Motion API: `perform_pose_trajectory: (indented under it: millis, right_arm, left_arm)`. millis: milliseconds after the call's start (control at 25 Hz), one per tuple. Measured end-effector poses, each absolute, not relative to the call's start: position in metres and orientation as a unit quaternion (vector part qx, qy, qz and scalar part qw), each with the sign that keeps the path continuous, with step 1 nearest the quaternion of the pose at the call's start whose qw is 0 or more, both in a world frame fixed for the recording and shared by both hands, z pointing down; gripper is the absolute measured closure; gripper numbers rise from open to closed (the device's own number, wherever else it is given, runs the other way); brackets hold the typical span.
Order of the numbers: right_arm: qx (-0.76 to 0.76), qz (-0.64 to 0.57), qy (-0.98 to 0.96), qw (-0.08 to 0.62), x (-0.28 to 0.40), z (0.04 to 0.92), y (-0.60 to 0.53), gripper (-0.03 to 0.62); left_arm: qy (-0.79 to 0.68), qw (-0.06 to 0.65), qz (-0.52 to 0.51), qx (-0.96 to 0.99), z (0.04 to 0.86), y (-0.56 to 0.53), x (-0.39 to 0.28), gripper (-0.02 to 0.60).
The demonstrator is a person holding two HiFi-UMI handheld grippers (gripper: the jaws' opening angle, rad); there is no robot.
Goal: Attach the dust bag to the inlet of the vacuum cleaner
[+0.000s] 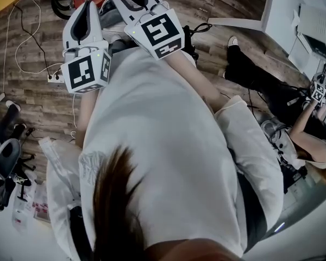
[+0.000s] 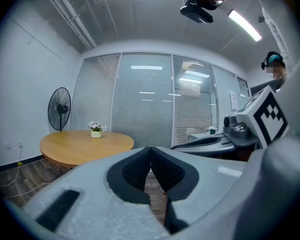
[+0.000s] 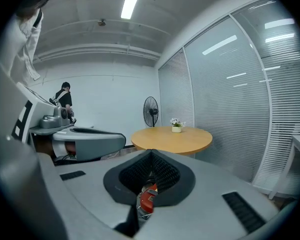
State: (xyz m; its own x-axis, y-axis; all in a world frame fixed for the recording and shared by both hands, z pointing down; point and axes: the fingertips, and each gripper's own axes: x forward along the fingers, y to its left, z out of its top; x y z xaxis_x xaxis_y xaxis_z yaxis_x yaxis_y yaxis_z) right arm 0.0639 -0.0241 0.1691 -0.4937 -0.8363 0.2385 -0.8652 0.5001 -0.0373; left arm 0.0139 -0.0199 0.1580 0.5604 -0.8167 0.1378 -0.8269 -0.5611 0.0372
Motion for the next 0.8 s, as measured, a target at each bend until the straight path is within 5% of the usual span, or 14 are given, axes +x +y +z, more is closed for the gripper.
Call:
perform_pose_trajectory:
  millis: [800]
  right_arm:
    - [0.478,0.068,-0.868,0.116,0.051,0.172,0.006,0.591]
  left_arm:
    - [-0.472,0.065,0.042,0.878,0.154,-0.003,0.001,0.565]
